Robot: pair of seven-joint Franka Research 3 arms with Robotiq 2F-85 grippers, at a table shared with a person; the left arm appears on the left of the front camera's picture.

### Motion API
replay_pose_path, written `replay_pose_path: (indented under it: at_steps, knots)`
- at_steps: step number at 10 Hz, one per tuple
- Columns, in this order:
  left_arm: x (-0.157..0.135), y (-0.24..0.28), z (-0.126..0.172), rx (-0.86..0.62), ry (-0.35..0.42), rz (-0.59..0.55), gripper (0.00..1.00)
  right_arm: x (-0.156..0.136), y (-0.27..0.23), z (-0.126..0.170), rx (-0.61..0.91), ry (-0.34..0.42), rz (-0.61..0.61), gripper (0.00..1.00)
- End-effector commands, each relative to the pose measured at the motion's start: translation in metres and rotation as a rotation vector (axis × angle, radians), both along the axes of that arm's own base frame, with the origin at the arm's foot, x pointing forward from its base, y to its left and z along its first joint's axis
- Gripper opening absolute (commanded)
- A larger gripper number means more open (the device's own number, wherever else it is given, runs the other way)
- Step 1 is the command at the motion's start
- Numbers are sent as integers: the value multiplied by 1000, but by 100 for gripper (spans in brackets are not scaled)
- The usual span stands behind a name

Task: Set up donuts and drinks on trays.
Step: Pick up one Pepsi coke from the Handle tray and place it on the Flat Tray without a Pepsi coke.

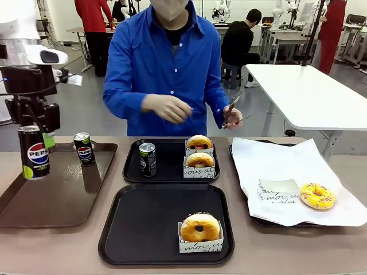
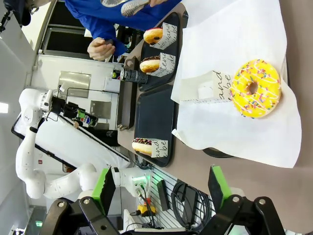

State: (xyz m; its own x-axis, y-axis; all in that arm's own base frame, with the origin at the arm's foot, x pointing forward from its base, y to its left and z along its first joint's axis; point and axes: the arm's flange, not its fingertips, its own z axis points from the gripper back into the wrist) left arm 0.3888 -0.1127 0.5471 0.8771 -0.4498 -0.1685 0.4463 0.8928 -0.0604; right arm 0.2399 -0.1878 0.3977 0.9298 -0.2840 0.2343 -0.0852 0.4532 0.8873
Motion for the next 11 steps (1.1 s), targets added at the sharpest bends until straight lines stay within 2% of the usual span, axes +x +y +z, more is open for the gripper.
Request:
replay_pose_path:
  at_steps: [1, 5, 11]
  knots:
    - [-18, -20, 1, -11, 29, -118, 57, 1, 0, 0, 17, -20, 2, 100]
    - [-43, -70, -14, -24, 34, -224, 57, 1, 0, 0, 17, -20, 2, 100]
    - [-47, -157, -51, 43, 68, -307, 57, 1, 0, 0, 17, -20, 2, 100]
